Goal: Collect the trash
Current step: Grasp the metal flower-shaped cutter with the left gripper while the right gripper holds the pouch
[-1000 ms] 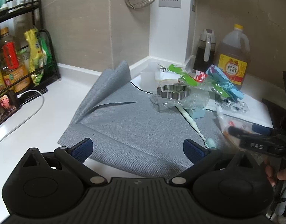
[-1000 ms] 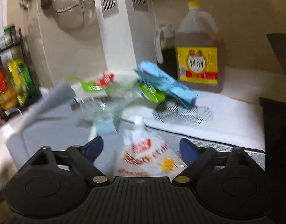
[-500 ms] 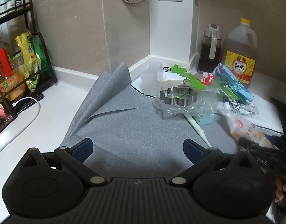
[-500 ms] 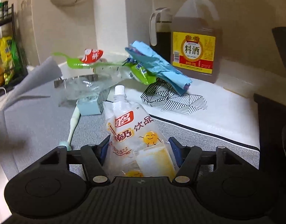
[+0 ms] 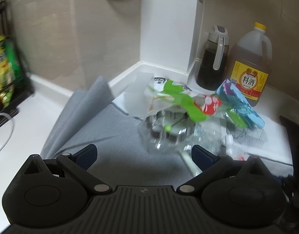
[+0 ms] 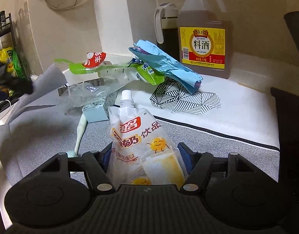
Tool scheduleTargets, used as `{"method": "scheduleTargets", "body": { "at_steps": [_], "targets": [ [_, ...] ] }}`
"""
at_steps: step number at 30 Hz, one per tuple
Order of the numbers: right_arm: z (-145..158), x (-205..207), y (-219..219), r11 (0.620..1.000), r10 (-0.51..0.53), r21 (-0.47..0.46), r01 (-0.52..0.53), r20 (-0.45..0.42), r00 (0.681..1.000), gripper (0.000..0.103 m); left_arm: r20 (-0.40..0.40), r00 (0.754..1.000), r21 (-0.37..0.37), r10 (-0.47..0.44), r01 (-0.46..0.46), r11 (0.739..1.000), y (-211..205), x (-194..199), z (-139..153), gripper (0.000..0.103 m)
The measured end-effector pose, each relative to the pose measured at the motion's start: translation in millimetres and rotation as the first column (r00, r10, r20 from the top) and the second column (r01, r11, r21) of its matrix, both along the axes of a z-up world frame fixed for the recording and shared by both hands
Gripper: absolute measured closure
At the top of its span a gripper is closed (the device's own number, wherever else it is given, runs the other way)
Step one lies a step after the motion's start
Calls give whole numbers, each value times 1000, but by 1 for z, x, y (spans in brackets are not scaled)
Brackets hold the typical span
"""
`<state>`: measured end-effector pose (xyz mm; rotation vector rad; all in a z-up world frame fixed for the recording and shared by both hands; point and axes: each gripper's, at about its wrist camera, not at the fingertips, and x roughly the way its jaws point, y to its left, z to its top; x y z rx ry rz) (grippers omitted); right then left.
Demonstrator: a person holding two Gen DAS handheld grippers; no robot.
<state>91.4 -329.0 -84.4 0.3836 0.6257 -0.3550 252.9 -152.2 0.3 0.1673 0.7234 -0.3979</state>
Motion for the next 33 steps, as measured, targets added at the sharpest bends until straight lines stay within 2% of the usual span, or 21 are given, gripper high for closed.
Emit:
{"method": "scheduleTargets", "body": {
  "at_steps": [4, 7, 14, 23, 24, 26, 33],
  "targets": [
    [-1, 0, -1, 1000, 0, 6, 0, 4, 1000, 33, -34, 999, -10, -34, 33, 999, -26, 24, -5, 0],
    [-1, 0, -1, 1000, 0, 10, 0, 7, 1000, 33, -63, 995, 24, -75, 76, 997, -46, 39, -19, 0],
    [-2, -1, -2, 1000, 0, 17, 0, 12, 1000, 32, -106, 992, -26, -71, 68, 997, -63, 57, -33, 0],
    [-3, -1, -1, 1000, 0, 19, 0, 14, 1000, 31, -170, 985, -21, -18, 15, 1000, -66, 76, -48, 0],
    [-4, -1, -1, 1000, 0, 19, 0, 15, 1000, 31, -171, 985, -29, -2, -3, 1000, -64, 77, -48, 2],
    [-4, -1, -1, 1000, -1, 20, 1, 16, 1000, 31, -170, 986, -60, 0, -11, 998, -60, 74, -45, 22],
    [-5, -2, -1, 1000, -11, 25, 10, 26, 1000, 33, -83, 996, -49, -15, 11, 999, -54, 45, -25, 22]
  ]
}}
